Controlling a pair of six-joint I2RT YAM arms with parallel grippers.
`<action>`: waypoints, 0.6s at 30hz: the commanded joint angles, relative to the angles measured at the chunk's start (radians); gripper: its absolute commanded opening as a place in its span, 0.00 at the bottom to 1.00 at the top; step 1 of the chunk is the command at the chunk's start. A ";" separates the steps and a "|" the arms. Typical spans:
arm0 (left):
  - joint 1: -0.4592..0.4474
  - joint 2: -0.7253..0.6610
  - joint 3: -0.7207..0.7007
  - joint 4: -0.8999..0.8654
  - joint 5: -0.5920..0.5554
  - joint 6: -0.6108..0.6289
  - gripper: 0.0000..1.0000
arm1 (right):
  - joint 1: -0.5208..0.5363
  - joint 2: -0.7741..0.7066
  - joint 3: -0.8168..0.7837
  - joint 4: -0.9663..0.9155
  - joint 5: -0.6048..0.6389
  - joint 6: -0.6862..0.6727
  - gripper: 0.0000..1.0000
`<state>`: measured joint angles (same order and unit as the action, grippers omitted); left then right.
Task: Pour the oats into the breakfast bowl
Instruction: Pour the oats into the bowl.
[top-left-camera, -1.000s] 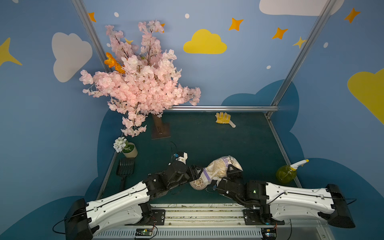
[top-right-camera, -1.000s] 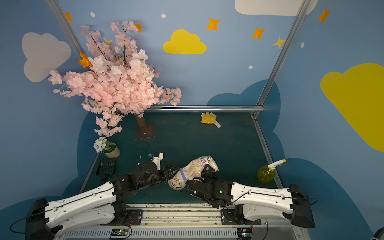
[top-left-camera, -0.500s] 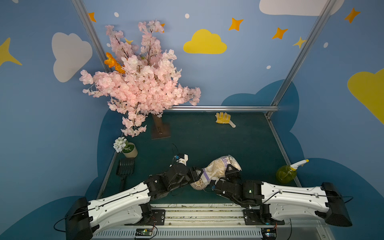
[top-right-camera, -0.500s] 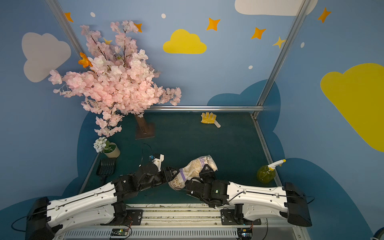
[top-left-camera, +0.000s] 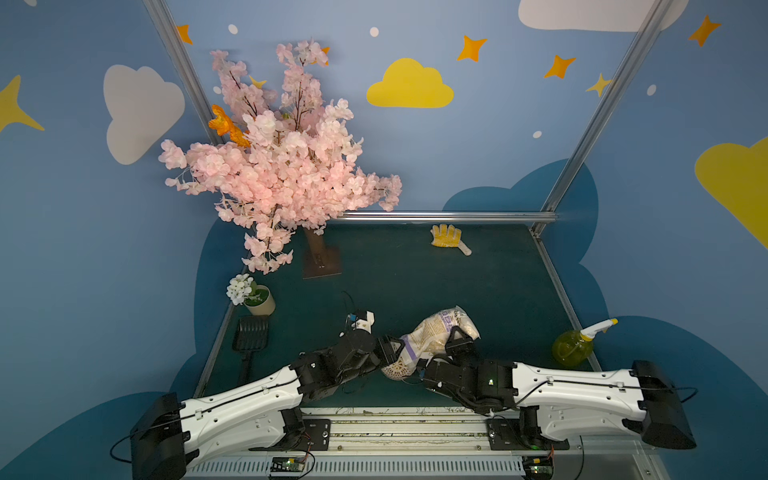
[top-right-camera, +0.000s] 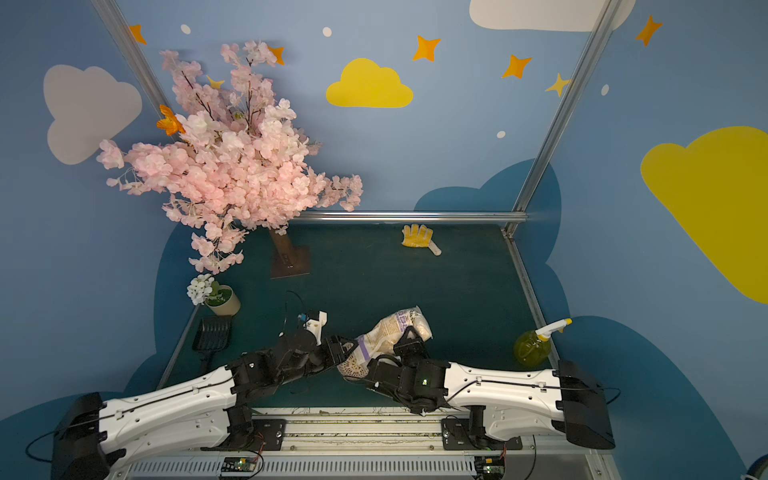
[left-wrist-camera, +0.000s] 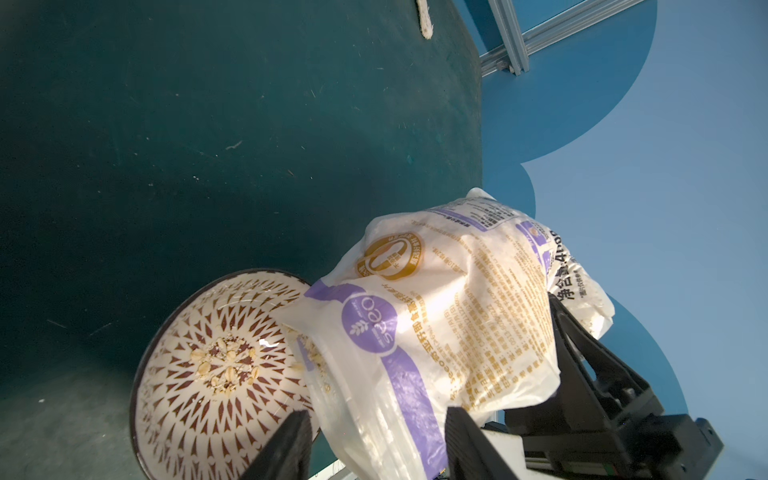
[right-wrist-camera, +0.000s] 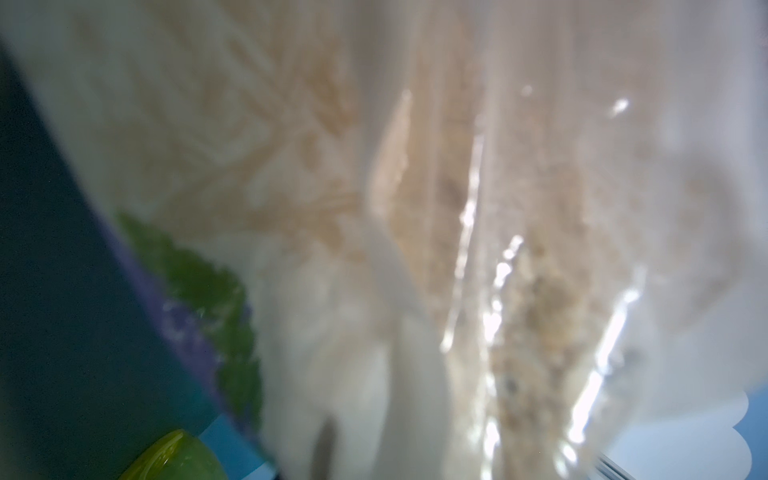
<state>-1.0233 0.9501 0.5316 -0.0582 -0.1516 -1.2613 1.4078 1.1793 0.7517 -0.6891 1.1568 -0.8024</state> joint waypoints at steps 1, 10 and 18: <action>-0.003 0.001 -0.016 0.022 -0.015 -0.001 0.55 | 0.011 -0.003 0.066 0.063 0.165 0.006 0.00; -0.003 0.027 -0.024 0.036 -0.013 -0.006 0.51 | 0.014 0.025 0.080 0.067 0.193 -0.002 0.00; -0.003 0.035 -0.029 0.040 -0.015 -0.011 0.50 | 0.031 0.031 0.077 0.089 0.211 -0.026 0.00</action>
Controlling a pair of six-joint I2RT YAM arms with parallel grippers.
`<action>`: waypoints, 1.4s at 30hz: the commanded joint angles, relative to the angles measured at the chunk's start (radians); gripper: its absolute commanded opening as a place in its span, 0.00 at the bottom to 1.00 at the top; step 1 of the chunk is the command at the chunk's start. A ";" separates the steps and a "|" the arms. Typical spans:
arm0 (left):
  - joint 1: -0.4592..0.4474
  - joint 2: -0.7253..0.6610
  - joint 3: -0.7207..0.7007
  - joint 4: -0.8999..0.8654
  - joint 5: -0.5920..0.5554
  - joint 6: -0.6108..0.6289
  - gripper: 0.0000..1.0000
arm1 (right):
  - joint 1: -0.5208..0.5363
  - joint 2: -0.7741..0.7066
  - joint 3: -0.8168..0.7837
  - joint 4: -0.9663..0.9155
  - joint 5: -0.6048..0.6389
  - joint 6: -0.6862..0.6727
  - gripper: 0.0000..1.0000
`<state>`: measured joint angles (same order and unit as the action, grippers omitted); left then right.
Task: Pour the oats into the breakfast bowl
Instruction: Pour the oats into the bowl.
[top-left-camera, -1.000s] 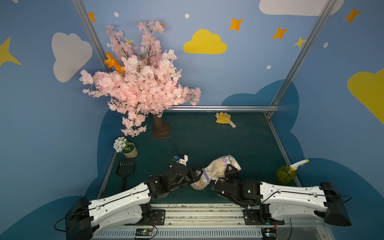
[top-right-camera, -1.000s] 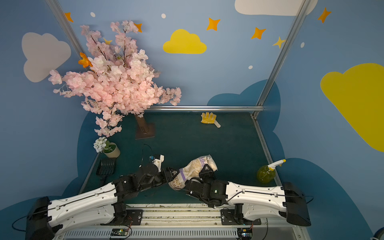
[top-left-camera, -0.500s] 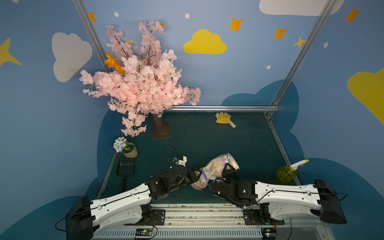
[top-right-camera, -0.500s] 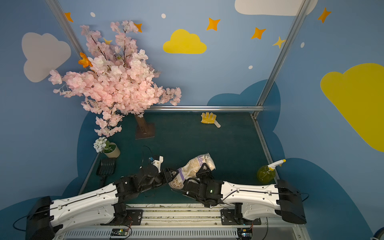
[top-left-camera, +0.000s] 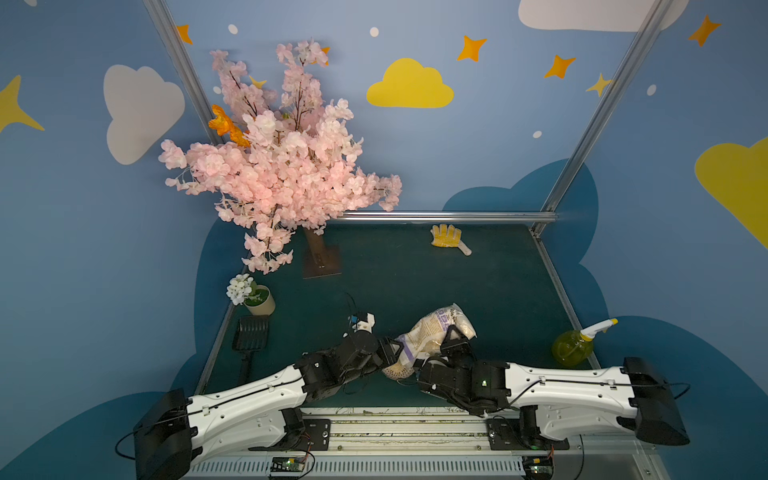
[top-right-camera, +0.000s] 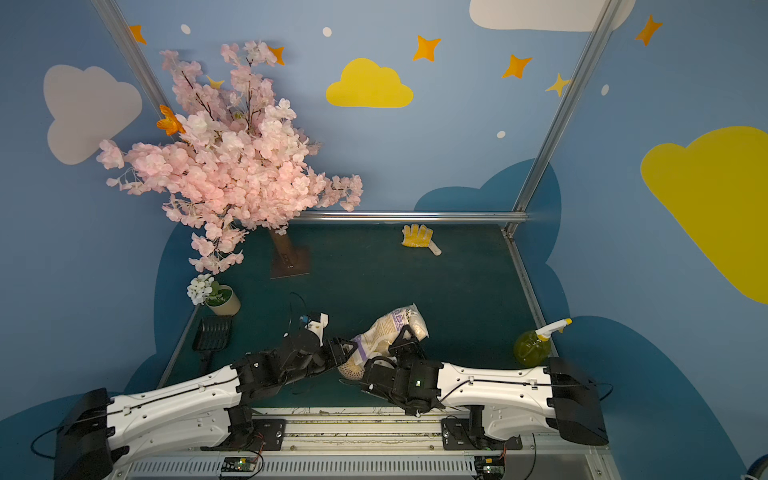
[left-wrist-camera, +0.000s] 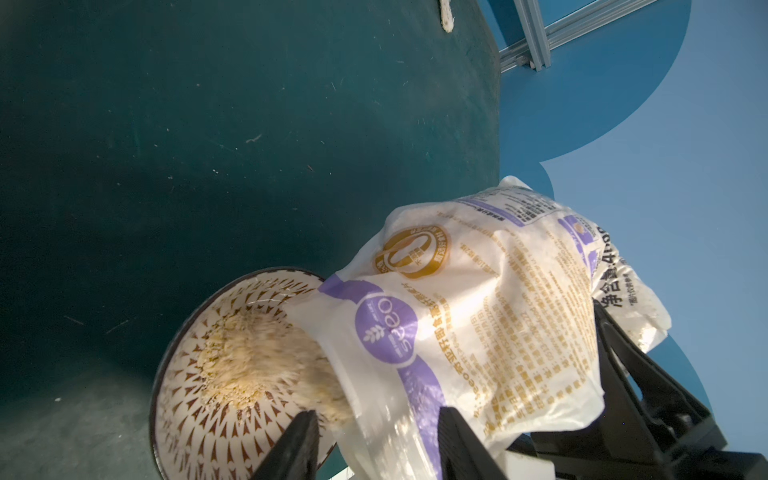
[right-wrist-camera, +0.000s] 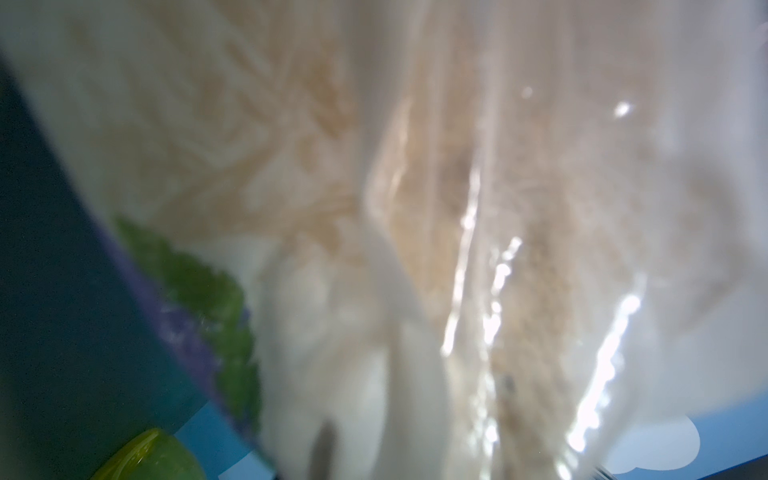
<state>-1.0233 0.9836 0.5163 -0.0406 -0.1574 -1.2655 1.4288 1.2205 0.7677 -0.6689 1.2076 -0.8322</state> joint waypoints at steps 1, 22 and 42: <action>-0.003 0.001 -0.013 0.023 -0.011 -0.008 0.50 | 0.011 -0.009 0.060 0.071 0.163 -0.001 0.00; -0.003 0.016 -0.013 0.033 -0.007 -0.008 0.48 | 0.023 0.000 0.043 0.123 0.228 -0.077 0.00; -0.003 0.009 -0.030 0.059 -0.011 -0.001 0.47 | 0.041 -0.029 -0.007 0.210 0.254 -0.168 0.00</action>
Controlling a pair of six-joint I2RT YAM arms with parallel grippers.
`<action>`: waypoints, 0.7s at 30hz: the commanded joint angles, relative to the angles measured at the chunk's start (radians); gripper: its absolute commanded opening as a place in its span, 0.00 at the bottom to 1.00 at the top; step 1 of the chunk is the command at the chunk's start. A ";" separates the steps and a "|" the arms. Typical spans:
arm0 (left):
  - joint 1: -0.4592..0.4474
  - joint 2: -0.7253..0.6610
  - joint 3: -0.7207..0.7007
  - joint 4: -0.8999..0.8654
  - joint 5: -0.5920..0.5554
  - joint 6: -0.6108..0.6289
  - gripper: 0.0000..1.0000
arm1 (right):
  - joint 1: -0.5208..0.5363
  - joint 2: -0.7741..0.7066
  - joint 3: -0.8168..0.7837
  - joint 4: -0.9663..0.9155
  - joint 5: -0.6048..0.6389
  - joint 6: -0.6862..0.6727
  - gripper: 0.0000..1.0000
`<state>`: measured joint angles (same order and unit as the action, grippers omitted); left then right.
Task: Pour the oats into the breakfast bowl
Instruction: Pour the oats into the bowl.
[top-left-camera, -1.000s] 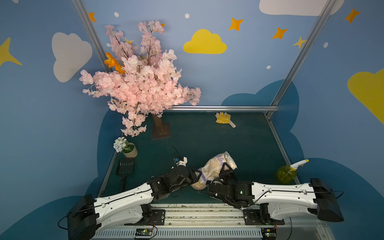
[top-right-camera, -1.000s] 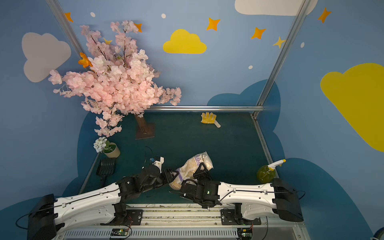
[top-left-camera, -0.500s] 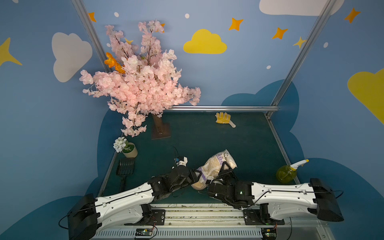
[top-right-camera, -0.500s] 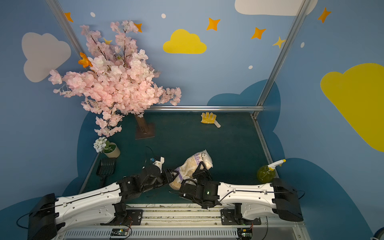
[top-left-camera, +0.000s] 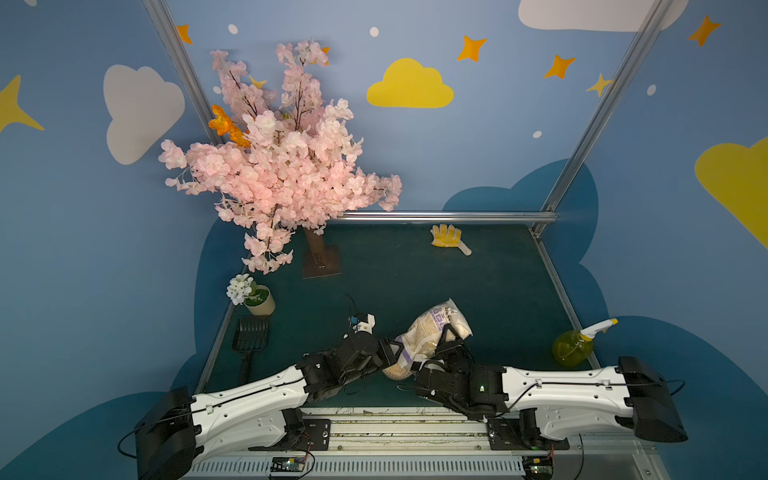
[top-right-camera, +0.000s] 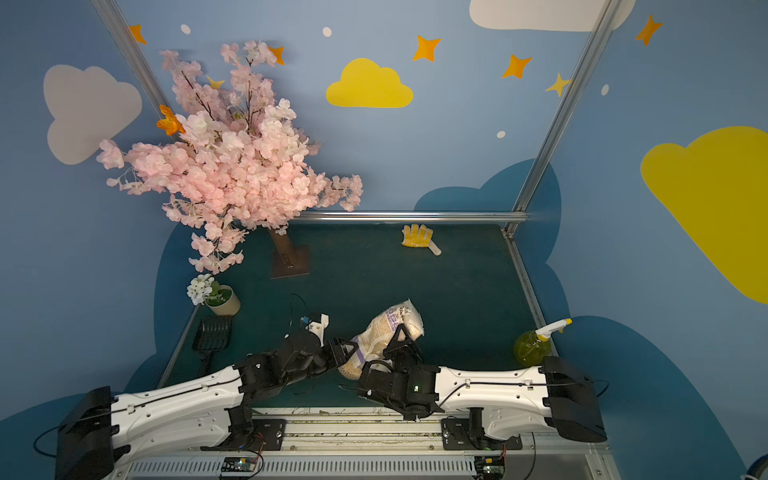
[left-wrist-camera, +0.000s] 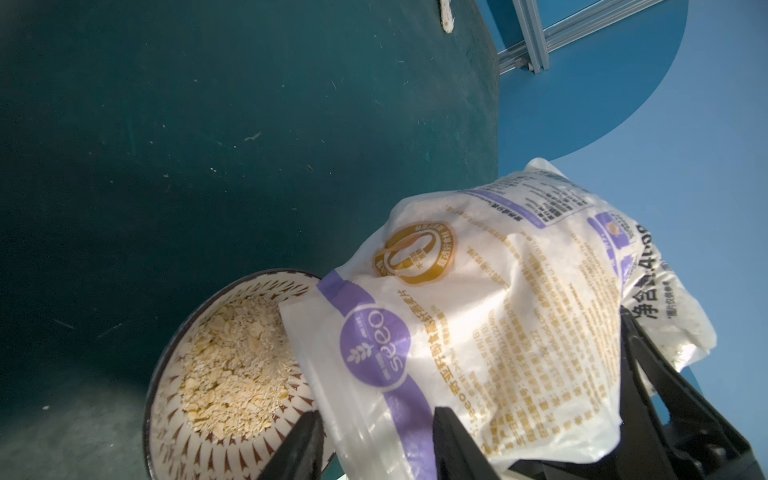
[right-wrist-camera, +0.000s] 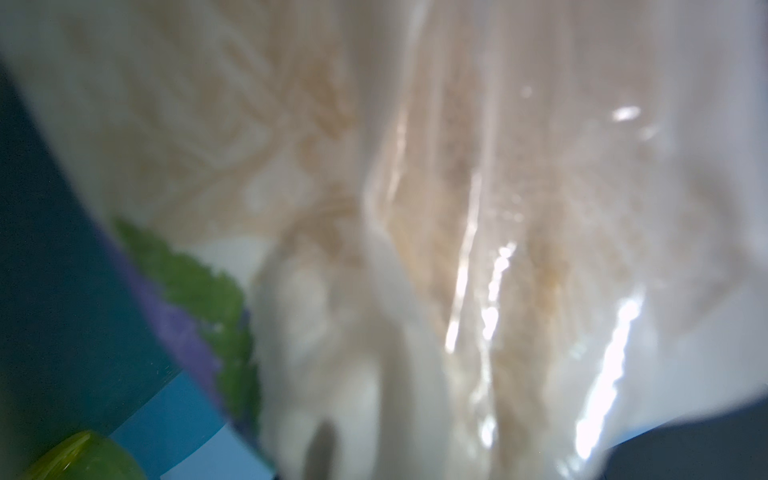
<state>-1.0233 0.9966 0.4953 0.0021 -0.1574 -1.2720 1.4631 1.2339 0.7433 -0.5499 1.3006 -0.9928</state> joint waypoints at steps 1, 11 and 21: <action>-0.003 -0.004 -0.011 0.017 -0.012 0.005 0.47 | 0.006 -0.046 0.015 0.098 0.162 -0.015 0.00; -0.003 -0.032 -0.038 0.052 -0.002 -0.037 0.47 | 0.014 -0.052 0.005 0.123 0.179 -0.052 0.00; -0.003 -0.062 -0.054 0.068 -0.004 -0.053 0.48 | 0.022 -0.044 0.005 0.123 0.206 -0.073 0.00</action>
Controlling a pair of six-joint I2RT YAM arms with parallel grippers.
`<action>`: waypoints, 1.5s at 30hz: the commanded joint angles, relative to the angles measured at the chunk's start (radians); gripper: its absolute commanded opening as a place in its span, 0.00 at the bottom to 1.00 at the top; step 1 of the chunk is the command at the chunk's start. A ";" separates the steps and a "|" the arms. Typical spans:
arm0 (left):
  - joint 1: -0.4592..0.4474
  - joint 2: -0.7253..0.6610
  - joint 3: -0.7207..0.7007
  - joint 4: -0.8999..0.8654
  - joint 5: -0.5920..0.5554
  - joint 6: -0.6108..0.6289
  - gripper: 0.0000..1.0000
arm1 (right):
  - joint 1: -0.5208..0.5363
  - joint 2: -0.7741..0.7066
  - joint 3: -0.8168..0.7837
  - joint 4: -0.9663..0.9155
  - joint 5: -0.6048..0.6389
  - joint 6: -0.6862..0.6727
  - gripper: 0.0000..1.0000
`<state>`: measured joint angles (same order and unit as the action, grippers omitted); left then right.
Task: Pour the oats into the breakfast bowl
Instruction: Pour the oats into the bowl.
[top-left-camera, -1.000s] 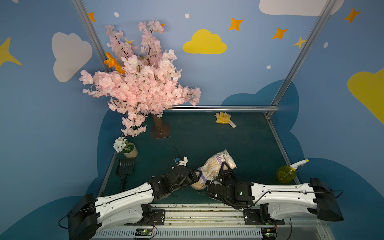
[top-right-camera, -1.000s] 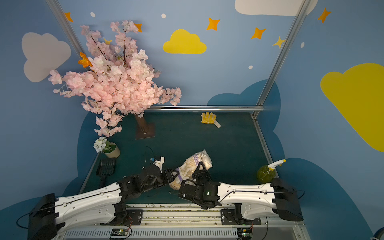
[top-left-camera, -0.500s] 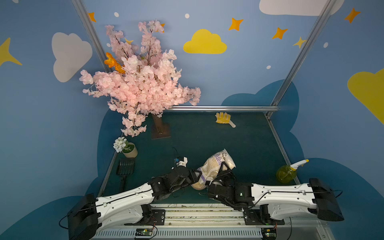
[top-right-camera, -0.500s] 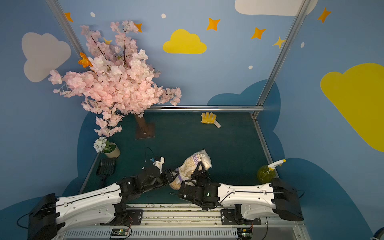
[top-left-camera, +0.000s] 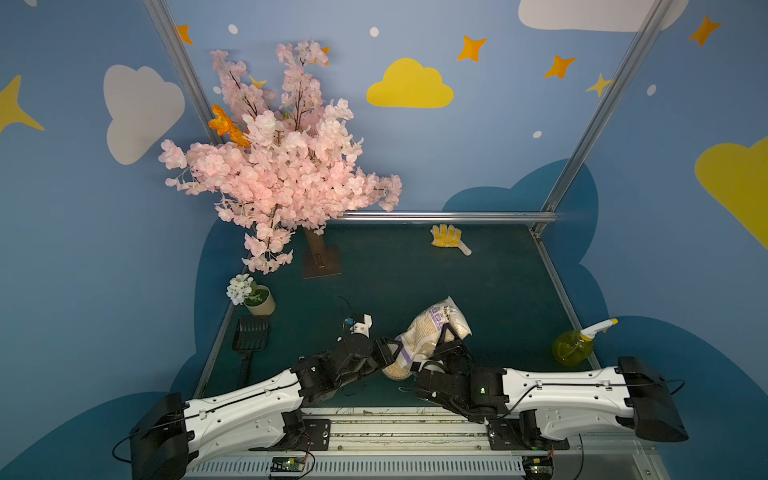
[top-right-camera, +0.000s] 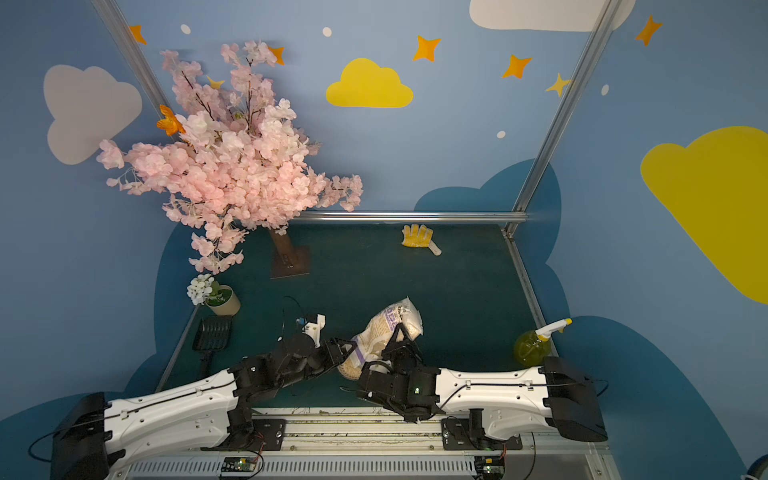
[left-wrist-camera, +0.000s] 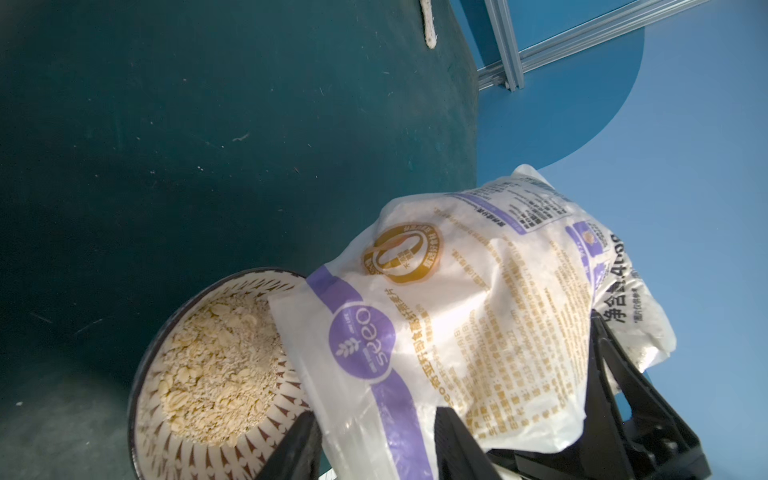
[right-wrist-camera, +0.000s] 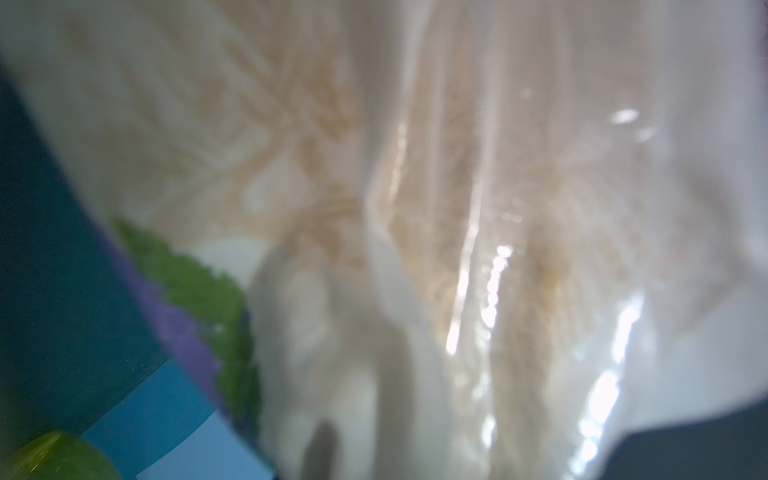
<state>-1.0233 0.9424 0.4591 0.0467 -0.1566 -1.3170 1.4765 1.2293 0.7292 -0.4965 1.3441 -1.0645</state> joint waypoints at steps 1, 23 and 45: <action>-0.003 -0.007 -0.021 0.027 -0.004 -0.010 0.49 | 0.011 -0.039 0.021 0.070 0.165 -0.003 0.00; -0.004 -0.008 -0.066 0.097 -0.017 -0.054 0.49 | 0.040 -0.031 0.029 0.069 0.182 -0.019 0.00; -0.004 -0.006 -0.069 0.100 -0.014 -0.060 0.46 | 0.022 -0.060 0.022 -0.031 0.144 0.101 0.00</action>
<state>-1.0241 0.9478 0.3981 0.1341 -0.1581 -1.3773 1.5017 1.2266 0.7292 -0.5331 1.3724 -1.0260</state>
